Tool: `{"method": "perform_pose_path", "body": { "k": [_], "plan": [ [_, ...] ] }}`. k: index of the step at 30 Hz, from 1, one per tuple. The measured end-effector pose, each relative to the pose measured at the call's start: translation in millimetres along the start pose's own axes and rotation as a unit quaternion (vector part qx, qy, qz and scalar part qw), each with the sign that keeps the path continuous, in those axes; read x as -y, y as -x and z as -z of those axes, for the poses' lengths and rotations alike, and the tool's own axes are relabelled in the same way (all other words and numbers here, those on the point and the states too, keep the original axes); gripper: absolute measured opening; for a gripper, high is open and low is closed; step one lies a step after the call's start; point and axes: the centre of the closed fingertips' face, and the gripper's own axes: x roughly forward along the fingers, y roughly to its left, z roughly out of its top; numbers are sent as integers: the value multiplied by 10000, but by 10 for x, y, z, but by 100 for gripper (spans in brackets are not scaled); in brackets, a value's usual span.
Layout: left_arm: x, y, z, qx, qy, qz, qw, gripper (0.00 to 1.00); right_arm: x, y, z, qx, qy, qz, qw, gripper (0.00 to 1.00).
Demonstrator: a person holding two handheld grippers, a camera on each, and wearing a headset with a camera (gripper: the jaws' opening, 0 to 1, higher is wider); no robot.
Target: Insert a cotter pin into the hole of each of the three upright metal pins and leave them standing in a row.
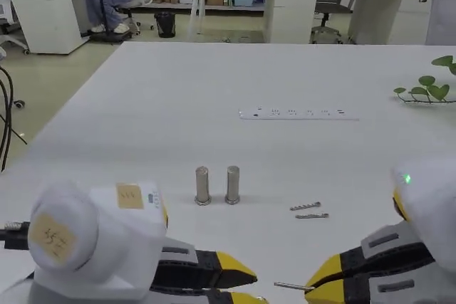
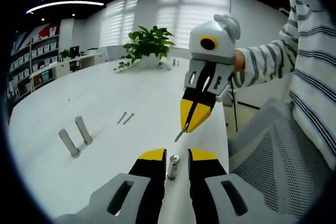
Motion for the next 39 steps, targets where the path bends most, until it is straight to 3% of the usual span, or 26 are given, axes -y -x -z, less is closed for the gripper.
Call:
{"method": "perform_pose_path", "body": {
  "k": [6, 16, 30, 39],
  "plan": [
    [-4, -37, 62, -122, 25, -23, 9999, 13, -20, -67, 88, -182, 134, -77, 9997, 0],
    [-19, -115, 155, -281, 20, -170, 9995, 15, -17, -167, 119, -233, 228, -194, 9993, 0],
    [-71, -142, 211, -403, -96, -324, 9986, 11, -38, -195, 84, -139, 216, -310, 9992, 0],
    [-34, -124, 224, -446, -143, -220, 9987, 6, -61, -195, 53, -84, 200, -344, 9992, 0]
  ]
}}
